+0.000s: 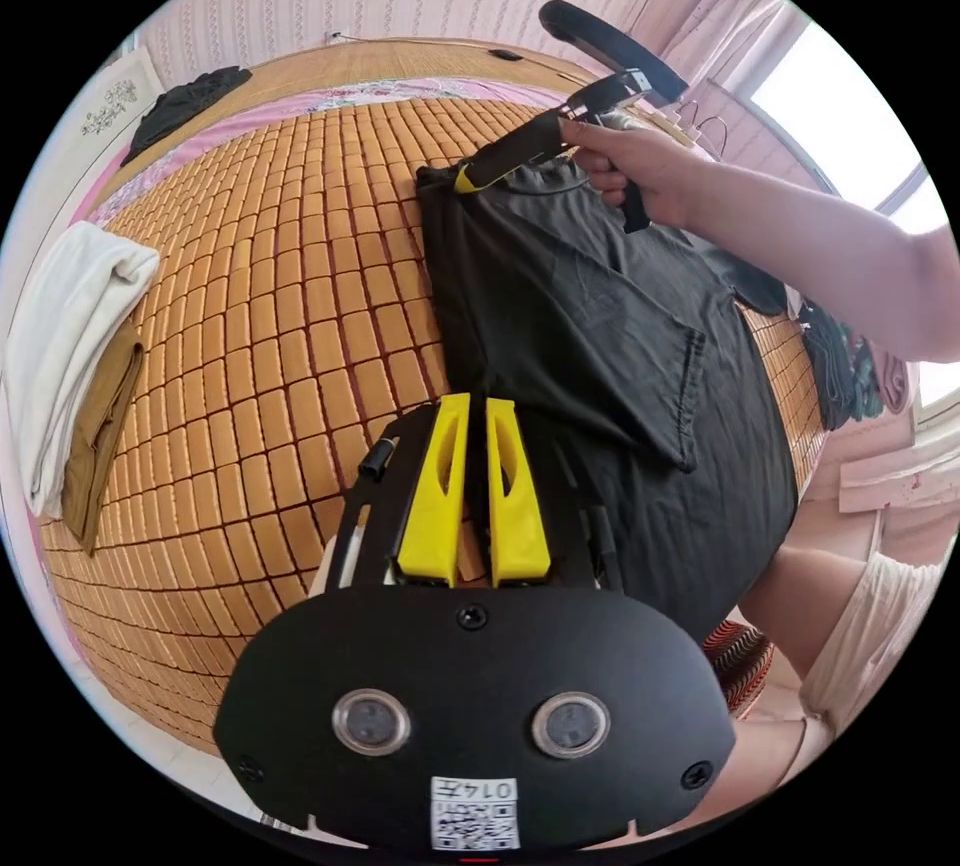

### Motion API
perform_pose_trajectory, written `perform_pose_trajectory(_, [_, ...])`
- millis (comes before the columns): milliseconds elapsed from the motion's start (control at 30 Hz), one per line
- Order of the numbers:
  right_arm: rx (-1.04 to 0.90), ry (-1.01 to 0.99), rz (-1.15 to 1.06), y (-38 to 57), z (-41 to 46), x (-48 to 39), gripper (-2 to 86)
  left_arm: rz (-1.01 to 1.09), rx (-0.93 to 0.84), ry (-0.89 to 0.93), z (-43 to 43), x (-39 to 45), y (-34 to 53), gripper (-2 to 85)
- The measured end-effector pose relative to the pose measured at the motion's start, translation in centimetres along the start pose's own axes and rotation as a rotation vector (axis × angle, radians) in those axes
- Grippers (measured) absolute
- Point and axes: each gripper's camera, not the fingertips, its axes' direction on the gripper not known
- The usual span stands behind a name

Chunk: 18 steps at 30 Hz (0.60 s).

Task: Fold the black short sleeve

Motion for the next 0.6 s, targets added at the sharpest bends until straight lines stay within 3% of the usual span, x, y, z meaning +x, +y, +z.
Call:
perform_pose_trajectory(167, [0.017,0.005,-0.08,-1.2,-1.4,-1.1,0.5,-0.088,0.085,0.035,-1.2,-0.7,0.1,1.3])
perform_pose_trajectory(367, [-0.062,0.033,-0.122,-1.9,0.8,-1.7,1.6,-0.185,0.036,0.031,0.4,-0.8,-0.4,3.3])
perform_pose_trajectory(600, [0.085,0.1,-0.087,4.1,-5.2,-1.2,5.6,-0.187,0.095,-0.044,-2.3,2.1,-0.9,4.2])
